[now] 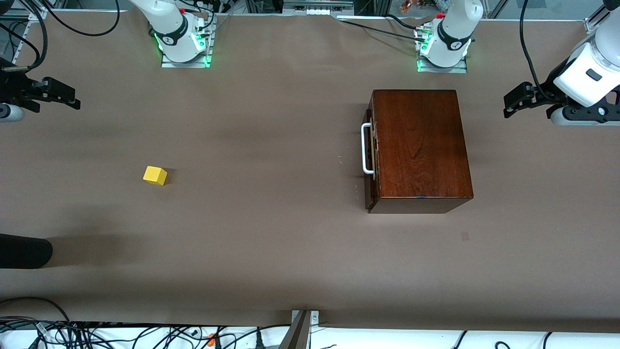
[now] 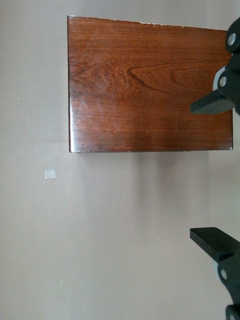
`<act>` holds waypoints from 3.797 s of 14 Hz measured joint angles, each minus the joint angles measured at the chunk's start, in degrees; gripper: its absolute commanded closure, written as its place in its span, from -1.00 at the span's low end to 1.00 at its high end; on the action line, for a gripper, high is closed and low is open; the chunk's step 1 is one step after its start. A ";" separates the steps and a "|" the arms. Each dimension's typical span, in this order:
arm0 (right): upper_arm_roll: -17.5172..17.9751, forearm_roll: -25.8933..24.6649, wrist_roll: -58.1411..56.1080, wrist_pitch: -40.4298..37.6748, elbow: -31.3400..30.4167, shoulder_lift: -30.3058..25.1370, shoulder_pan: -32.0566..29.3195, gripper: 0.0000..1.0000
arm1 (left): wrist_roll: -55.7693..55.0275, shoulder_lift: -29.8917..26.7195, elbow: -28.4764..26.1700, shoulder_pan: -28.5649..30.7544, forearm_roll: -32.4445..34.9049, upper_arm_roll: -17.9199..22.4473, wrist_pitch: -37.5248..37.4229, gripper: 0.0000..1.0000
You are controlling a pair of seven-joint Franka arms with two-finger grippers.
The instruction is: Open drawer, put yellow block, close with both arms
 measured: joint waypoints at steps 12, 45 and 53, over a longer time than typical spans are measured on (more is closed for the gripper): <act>0.00 0.00 0.00 0.00 0.00 0.00 0.00 -1.00 | 0.00 -0.03 0.24 0.02 0.00 -0.38 0.67 -1.00; -0.01 0.00 0.01 0.00 -0.06 0.02 0.04 -1.00 | -47.18 28.41 1.58 -21.21 20.55 -23.33 14.95 -1.00; -0.01 0.00 0.01 0.00 -0.07 0.02 0.05 -1.00 | -49.28 30.36 -4.76 -19.98 25.81 -23.08 21.00 -1.00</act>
